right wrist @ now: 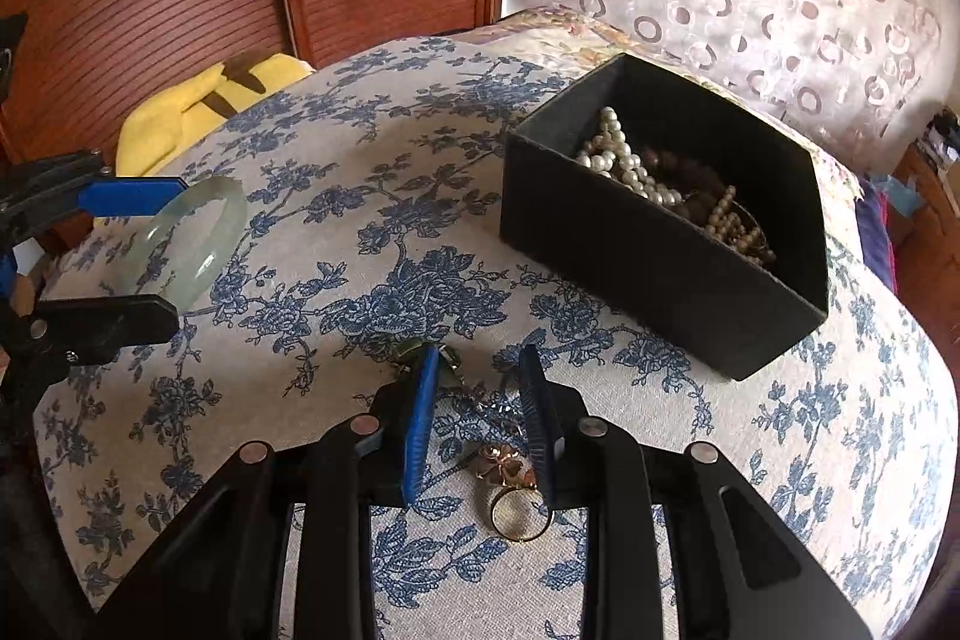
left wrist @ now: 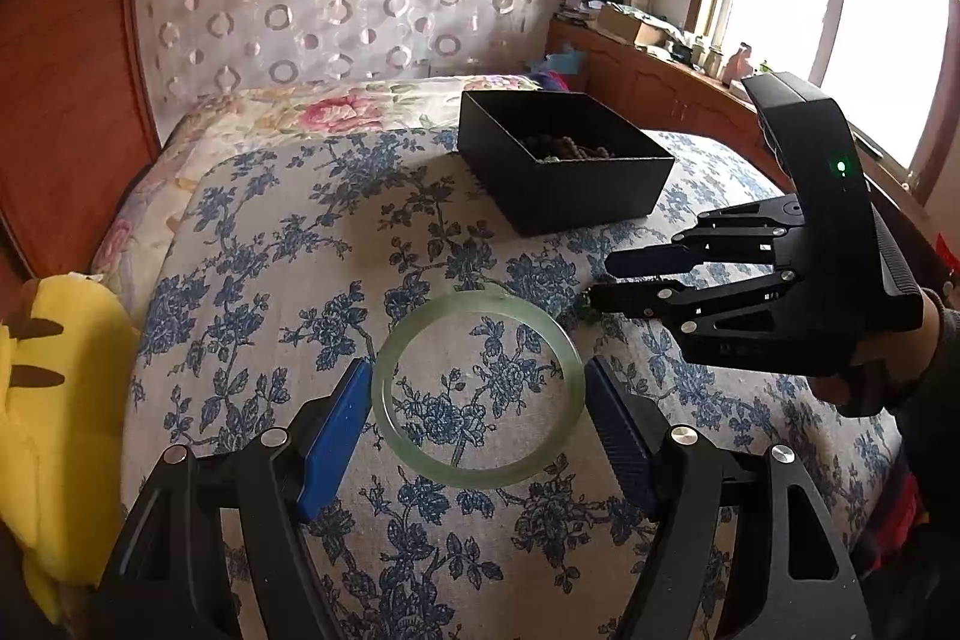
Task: Organize jewelry
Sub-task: 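Grasp the gold ring with the right tool while the left tool grasps the jade bangle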
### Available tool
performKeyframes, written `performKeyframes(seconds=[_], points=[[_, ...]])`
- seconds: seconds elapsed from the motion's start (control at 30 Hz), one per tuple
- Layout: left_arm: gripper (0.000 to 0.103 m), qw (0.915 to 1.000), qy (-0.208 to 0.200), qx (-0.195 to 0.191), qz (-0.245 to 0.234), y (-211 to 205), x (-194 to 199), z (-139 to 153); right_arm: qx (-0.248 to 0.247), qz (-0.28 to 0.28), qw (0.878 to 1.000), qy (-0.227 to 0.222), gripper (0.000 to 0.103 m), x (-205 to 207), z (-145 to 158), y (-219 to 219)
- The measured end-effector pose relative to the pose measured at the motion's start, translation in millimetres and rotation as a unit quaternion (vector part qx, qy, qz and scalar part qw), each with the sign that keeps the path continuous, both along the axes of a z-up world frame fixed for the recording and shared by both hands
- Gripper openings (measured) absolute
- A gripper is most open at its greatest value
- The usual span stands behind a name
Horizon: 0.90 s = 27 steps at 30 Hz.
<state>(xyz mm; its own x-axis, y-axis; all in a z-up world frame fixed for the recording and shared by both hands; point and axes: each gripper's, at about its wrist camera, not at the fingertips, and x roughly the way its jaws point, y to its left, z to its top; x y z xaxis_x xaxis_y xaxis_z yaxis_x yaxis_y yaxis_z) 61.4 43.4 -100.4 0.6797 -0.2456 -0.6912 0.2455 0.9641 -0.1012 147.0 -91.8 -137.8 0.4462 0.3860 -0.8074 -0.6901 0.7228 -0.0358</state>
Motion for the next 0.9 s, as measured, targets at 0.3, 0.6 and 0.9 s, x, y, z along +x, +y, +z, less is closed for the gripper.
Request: performKeyframes(seconds=[0.3,0.6,0.9], points=[[0.069,1.0,-0.003,-0.002,-0.003,-1.7,-2.9,1.4,0.015,0.009,1.0,0.017,0.008,2.5,-0.4,2.7],[0.069,1.0,-0.005,-0.004,-0.001,-0.3,-6.2,4.3,0.022,-0.002,1.0,-0.004,0.003,2.4,10.0,-2.0],[0.069,0.9999,-0.01,-0.005,0.0,1.2,-4.8,8.9,0.039,-0.008,0.999,-0.03,0.002,-2.7,35.1,-14.1]])
